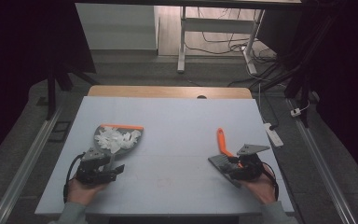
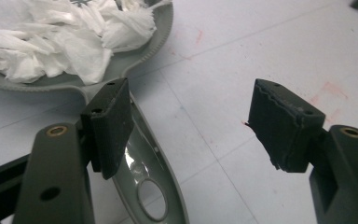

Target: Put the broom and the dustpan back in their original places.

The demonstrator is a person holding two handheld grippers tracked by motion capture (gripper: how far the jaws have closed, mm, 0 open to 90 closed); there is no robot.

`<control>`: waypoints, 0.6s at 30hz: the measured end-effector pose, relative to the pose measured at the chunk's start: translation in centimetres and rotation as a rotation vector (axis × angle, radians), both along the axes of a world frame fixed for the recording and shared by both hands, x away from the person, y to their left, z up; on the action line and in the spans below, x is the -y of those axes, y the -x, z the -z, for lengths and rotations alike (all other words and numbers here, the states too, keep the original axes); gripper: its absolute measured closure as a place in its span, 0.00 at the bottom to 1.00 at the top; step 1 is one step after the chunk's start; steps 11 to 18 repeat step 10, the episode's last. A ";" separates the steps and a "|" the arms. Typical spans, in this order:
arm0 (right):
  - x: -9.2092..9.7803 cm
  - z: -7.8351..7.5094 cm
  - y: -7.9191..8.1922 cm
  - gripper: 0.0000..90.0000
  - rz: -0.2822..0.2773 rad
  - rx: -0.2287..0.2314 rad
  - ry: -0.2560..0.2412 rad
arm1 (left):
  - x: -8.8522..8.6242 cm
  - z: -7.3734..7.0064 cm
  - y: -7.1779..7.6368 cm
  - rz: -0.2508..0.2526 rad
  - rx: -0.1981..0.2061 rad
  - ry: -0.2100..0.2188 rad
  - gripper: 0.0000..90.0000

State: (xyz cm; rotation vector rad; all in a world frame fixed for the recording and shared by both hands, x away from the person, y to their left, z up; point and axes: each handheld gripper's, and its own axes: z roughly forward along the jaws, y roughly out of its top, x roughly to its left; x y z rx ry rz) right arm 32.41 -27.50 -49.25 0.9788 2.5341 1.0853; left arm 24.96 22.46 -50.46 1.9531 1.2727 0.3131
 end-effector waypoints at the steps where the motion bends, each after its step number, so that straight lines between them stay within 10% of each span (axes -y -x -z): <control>1: 0.1 0.0 0.2 0.48 -0.001 -0.003 -0.004 | -0.1 0.0 0.1 0.008 -0.001 0.002 0.35; 18: 0.5 0.1 0.7 0.48 -0.006 0.013 -0.012 | -0.1 0.2 0.0 0.039 0.000 0.002 0.35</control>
